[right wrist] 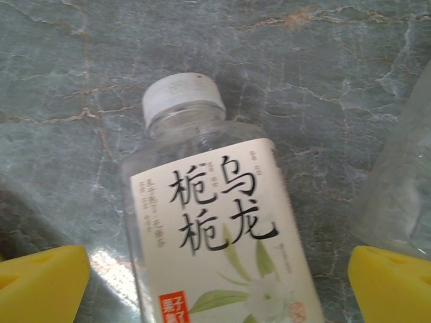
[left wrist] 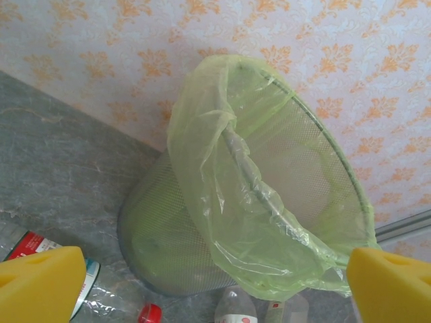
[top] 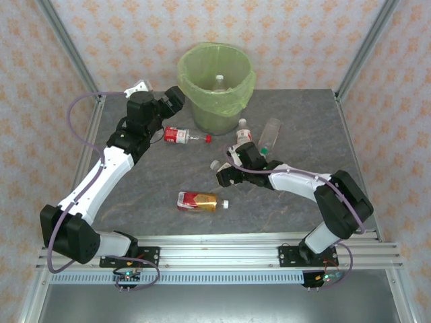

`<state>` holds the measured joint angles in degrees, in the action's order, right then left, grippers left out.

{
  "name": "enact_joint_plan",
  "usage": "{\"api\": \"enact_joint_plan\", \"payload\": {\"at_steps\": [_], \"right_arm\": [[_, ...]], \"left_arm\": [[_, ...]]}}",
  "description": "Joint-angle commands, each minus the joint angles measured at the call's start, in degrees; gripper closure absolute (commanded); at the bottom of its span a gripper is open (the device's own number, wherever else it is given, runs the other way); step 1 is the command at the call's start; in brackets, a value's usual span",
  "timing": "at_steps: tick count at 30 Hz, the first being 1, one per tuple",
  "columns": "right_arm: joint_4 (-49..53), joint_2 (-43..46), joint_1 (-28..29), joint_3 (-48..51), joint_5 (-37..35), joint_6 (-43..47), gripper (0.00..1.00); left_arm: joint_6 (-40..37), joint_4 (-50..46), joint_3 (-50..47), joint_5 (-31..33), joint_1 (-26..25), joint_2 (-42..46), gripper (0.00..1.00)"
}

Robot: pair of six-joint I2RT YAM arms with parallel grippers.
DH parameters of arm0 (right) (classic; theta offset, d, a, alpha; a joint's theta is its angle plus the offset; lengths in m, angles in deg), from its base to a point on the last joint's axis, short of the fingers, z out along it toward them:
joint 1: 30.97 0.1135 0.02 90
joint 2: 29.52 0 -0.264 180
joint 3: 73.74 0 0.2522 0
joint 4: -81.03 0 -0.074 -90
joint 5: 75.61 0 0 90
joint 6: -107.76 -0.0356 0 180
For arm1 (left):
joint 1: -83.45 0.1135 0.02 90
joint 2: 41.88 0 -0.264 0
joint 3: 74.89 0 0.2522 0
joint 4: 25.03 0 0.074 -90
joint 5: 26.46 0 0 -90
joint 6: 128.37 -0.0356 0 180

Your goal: Put the plastic bottles in the bin

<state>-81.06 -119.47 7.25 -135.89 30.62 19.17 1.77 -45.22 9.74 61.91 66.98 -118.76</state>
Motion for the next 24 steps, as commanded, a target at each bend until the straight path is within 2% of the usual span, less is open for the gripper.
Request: {"api": "enact_joint_plan", "payload": {"at_steps": [1, 7, 13, 24], "right_arm": [[3.66, -1.45, 0.47, -2.03, -2.19, 1.08, 0.01], [4.89, -3.95, 2.73, -3.30, -1.66, 2.24, 0.00], [3.70, -6.20, 3.09, -4.21, -6.50, -0.53, 0.08], [5.49, -10.60, 3.15, -6.45, -9.45, 2.28, 0.19]], "left_arm": [[1.27, -0.55, 0.85, -1.00, 0.60, -1.22, 0.00], [1.23, -1.44, 1.60, -1.37, 0.82, -2.28, 0.00], [1.00, -2.50, 1.39, -0.89, 0.91, -2.31, 0.00], [0.55, -3.71, 0.77, 0.18, 1.13, -2.32, 0.00]]}}
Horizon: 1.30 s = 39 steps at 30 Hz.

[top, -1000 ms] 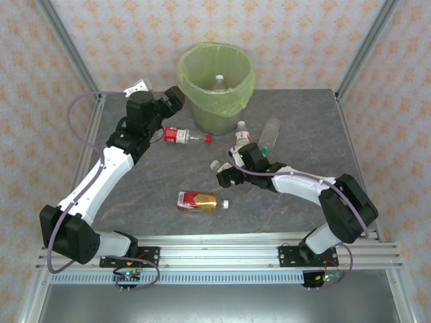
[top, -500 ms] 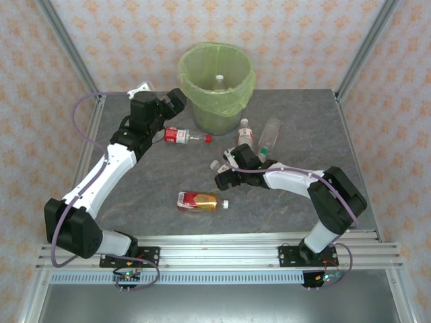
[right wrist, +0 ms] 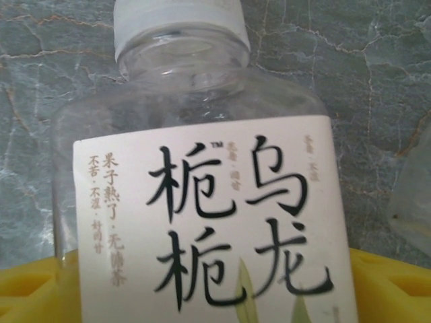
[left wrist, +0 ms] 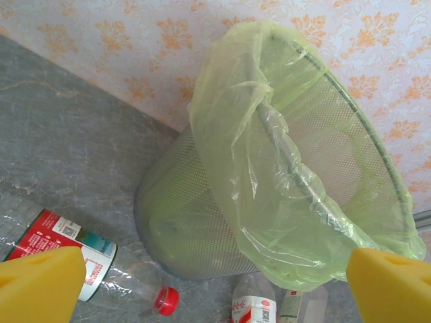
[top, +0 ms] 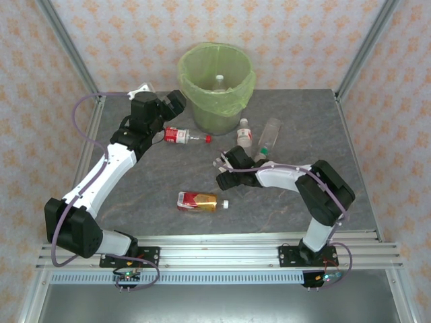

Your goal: Put the plastic bottles in the bin

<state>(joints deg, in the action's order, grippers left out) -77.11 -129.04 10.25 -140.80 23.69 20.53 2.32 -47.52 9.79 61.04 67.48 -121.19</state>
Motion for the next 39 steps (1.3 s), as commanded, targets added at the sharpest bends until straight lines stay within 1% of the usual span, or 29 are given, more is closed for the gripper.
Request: {"api": "enact_joint_plan", "payload": {"at_steps": [1, 5, 10, 11, 13, 16, 26, 27, 32, 39], "right_arm": [[1.34, -1.21, 0.17, -1.57, -2.91, 0.93, 0.20], [0.07, -1.78, 0.19, -1.12, -6.07, -0.35, 0.30], [0.16, -1.74, 0.23, -1.27, -6.94, -1.05, 0.36], [0.14, -1.50, 0.19, -1.22, -7.13, -1.09, 0.39], [0.04, -0.98, 0.23, -1.11, -7.45, -0.94, 0.48], [0.25, -0.37, 0.19, -1.02, -7.52, -0.72, 0.51], [-1.06, 2.30, 0.19, -0.52, -7.45, 0.02, 0.67], [-1.23, 2.62, 0.19, -0.41, -7.54, 0.17, 0.71], [-3.10, 5.24, 0.19, 0.82, -8.13, 1.27, 0.99], [-3.62, 10.70, 0.19, 2.12, -6.89, 5.23, 1.00]], "left_arm": [[0.01, -1.46, 0.73, 1.09, 0.67, 0.12, 0.00], [-0.08, -1.64, 0.80, 1.20, 0.76, -0.04, 0.00], [-0.28, -1.82, 0.89, 1.53, 0.82, -0.32, 0.00], [-0.24, -1.96, 0.89, 1.54, 0.77, -0.46, 0.00], [-0.22, -2.12, 0.90, 1.51, 0.93, -0.55, 0.00], [-0.28, -2.28, 0.89, 1.52, 0.90, -0.59, 0.00], [-0.51, -2.87, 0.55, 1.80, 1.03, -0.37, 0.00], [-0.52, -3.02, 0.57, 1.87, 1.03, -0.32, 0.00], [-0.59, -3.16, 0.29, 2.06, 1.11, -0.27, 0.00], [-0.44, -3.31, 0.28, 2.29, 1.07, -0.41, 0.00]]}}
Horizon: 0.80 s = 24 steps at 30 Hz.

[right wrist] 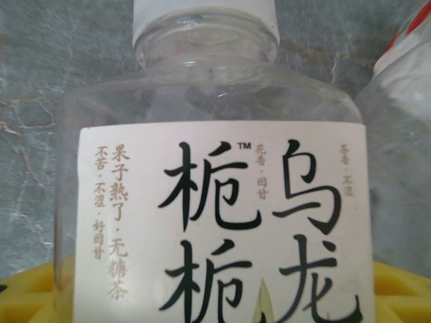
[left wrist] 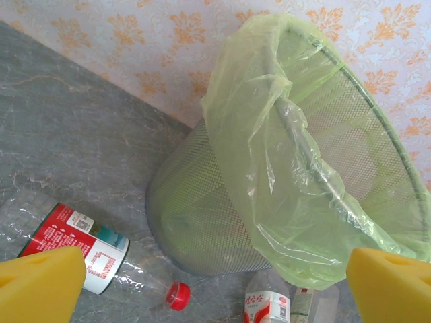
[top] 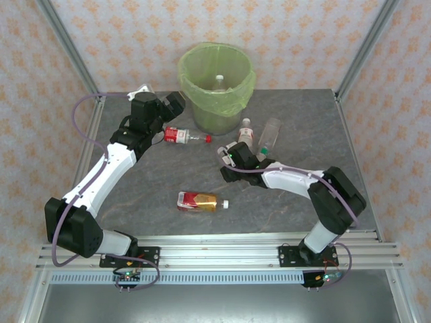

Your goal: Put the plastic bottles in the bin

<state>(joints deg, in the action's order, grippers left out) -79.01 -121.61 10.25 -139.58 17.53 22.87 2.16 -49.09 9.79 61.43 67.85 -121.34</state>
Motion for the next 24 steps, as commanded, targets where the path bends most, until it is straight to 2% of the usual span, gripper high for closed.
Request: {"api": "enact_joint_plan", "payload": {"at_steps": [1, 15, 24], "right_arm": [[-1.75, 3.75, 0.19, 0.96, -0.85, 3.38, 1.00], [-11.19, 10.40, 0.19, 2.91, -6.78, 2.51, 1.00], [-15.86, 13.22, 0.21, 0.04, -4.69, -0.42, 1.00]], "left_arm": [[-0.28, -1.83, 0.32, 1.93, 0.74, -0.33, 0.00], [-0.28, -2.62, 0.10, 2.88, 0.90, -0.24, 0.00], [-0.28, -2.86, -0.15, 2.83, 1.09, -0.36, 0.00]]}}
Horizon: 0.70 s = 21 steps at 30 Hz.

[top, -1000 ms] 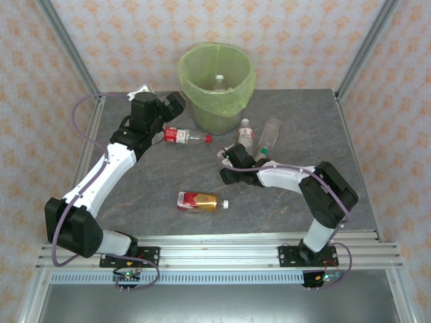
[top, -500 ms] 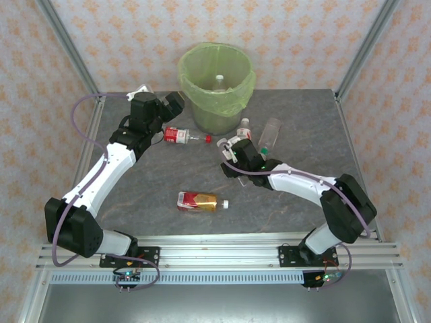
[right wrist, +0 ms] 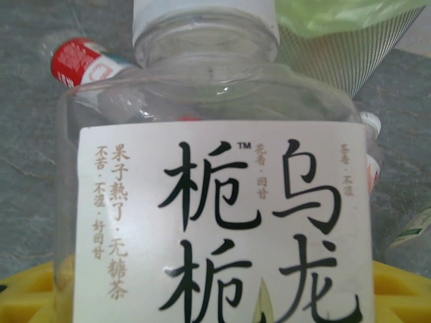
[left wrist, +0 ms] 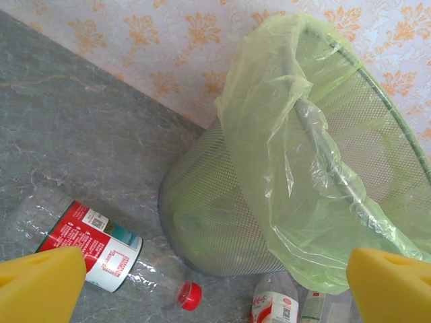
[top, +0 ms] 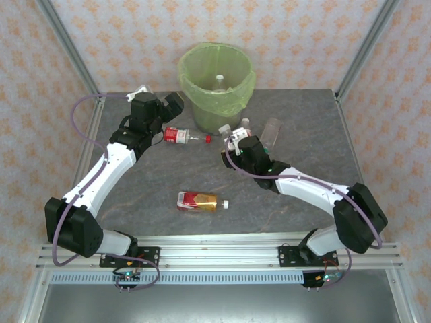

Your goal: Put the plastic bottles in the bin

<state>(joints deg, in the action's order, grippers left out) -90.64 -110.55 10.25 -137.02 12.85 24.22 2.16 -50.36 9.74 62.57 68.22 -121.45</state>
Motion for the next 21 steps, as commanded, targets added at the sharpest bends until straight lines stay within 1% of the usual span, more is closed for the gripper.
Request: {"api": "enact_joint_plan", "payload": {"at_steps": [1, 7, 14, 21], "right_arm": [[-5.14, 2.28, 0.20, -2.87, 0.04, -2.01, 1.00], [-9.49, 1.76, 0.18, -7.77, -1.11, -3.84, 1.00], [-14.79, -0.87, 0.19, -12.71, -2.59, -5.70, 1.00], [-20.92, -1.25, -0.35, -13.76, -5.66, -4.84, 1.00]], "left_arm": [[-0.28, -1.52, -0.16, 1.76, 0.72, -0.24, 0.00], [-0.28, -1.74, -0.27, 1.76, 0.79, -0.28, 0.00], [-0.46, -2.18, -0.47, 1.92, 1.06, 0.12, 0.00], [-1.03, -4.81, -0.77, 5.59, 1.13, 1.53, 0.00]]}}
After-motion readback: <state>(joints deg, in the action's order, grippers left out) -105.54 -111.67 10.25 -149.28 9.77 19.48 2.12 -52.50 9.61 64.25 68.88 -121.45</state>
